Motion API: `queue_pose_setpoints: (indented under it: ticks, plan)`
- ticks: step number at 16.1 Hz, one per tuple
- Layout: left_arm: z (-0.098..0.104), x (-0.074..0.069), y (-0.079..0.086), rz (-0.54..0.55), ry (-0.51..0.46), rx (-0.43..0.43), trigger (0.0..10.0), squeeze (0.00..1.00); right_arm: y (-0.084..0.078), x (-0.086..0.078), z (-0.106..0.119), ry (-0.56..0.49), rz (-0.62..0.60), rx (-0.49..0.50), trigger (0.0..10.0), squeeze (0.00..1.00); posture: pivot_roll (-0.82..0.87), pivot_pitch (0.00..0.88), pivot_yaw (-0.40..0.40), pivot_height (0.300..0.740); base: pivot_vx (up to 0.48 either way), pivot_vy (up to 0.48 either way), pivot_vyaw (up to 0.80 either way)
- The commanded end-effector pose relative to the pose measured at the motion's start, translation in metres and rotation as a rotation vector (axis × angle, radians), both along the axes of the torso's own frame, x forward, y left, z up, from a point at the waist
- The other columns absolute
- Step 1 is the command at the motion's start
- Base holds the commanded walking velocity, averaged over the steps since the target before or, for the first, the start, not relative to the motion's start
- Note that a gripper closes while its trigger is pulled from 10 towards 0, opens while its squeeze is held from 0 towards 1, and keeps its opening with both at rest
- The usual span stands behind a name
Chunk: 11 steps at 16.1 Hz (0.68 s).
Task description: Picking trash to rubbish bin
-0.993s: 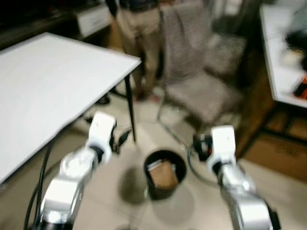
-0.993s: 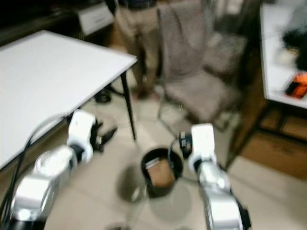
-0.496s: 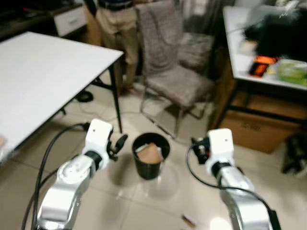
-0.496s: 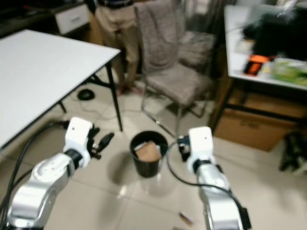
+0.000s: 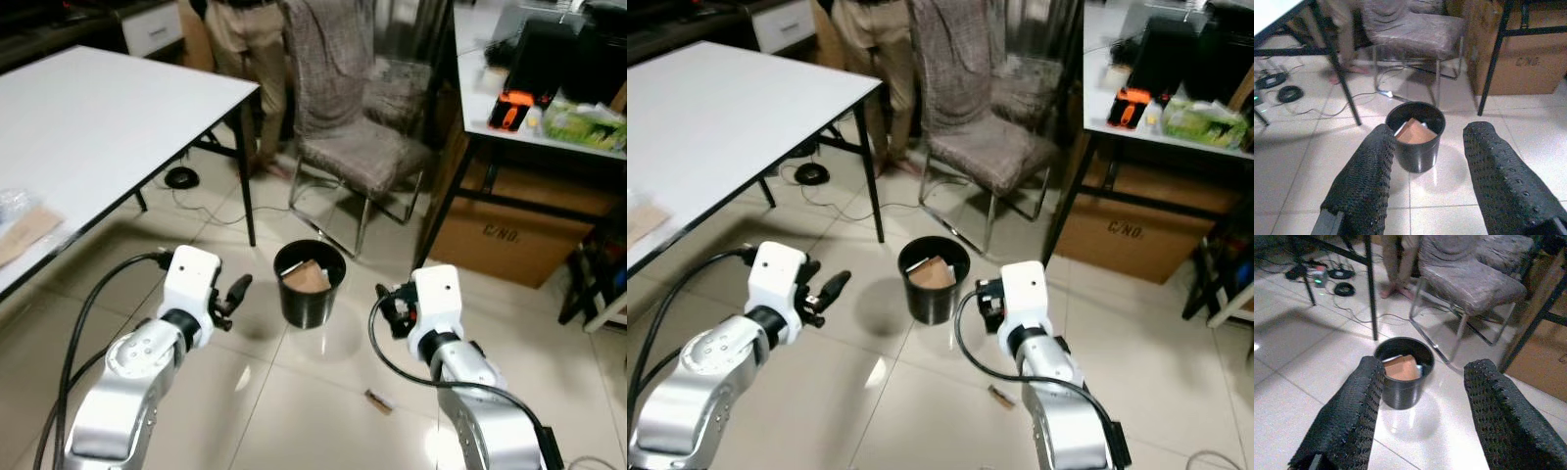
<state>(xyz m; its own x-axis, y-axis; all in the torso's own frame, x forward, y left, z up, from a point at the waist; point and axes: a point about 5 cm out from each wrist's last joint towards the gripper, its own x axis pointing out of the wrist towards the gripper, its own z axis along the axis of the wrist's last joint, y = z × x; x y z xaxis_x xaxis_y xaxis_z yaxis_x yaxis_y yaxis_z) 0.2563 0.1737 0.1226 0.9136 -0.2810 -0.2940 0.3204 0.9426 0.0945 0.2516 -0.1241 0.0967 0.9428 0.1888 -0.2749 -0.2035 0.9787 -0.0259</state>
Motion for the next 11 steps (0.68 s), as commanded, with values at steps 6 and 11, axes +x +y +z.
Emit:
queue_pose_setpoints:
  ticks: [6,11]
  plan:
    - [0.008,0.001,0.001,0.063,-0.071,-0.011,10.0,0.0,0.002,0.002,0.007,-0.034,0.07,-0.031,10.0,0.0,-0.05,0.0,-0.017,0.74,-0.095,0.0,0.27]
    - [0.011,0.004,0.001,0.109,-0.115,-0.007,10.0,0.0,0.005,0.002,0.008,-0.041,0.108,-0.026,10.0,0.0,-0.05,0.0,-0.023,0.74,0.0,0.0,0.8]
